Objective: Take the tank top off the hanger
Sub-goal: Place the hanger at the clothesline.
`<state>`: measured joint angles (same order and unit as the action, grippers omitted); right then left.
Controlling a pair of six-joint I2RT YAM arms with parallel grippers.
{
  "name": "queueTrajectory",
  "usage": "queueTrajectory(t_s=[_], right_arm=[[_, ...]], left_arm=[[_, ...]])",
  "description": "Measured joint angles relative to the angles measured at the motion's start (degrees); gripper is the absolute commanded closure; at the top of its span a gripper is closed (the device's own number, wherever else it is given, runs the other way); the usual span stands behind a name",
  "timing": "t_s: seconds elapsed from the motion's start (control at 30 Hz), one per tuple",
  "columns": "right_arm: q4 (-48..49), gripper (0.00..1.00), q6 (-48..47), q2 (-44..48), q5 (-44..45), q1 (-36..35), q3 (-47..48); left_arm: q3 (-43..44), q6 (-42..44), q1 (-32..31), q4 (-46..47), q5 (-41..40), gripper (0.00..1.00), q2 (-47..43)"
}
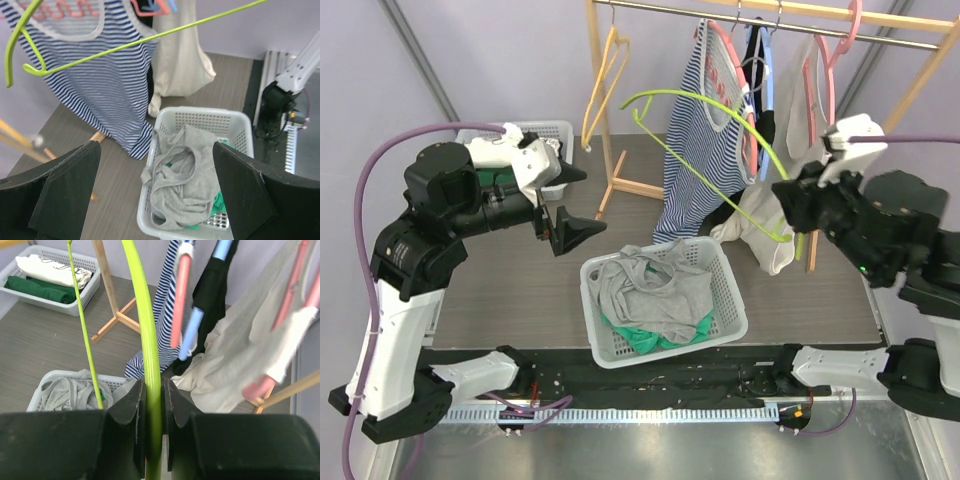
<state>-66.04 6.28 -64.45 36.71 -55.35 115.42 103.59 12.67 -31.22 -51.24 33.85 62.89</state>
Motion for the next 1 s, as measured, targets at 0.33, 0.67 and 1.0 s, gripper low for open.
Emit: queueTrajectory(t_s=[0.33, 0.67, 1.0], right_arm=[[-9.5, 0.99, 2.5, 3.9, -6.9, 0.0, -4.9], [-5.5, 0.99, -3.1, 9.4, -27.8, 0.0, -8.6], [-3.9, 0.99, -8.6, 3.5, -33.8, 0.0, -2.6]], left_arm=[[12.6, -6.4, 0.0, 2.4, 9.5, 0.00, 5.4], [12.5, -3.4, 0.0, 2.9, 11.0, 0.00, 8.7], [10.5, 1.4, 0.0, -3.0, 12.5, 0.08, 14.2]])
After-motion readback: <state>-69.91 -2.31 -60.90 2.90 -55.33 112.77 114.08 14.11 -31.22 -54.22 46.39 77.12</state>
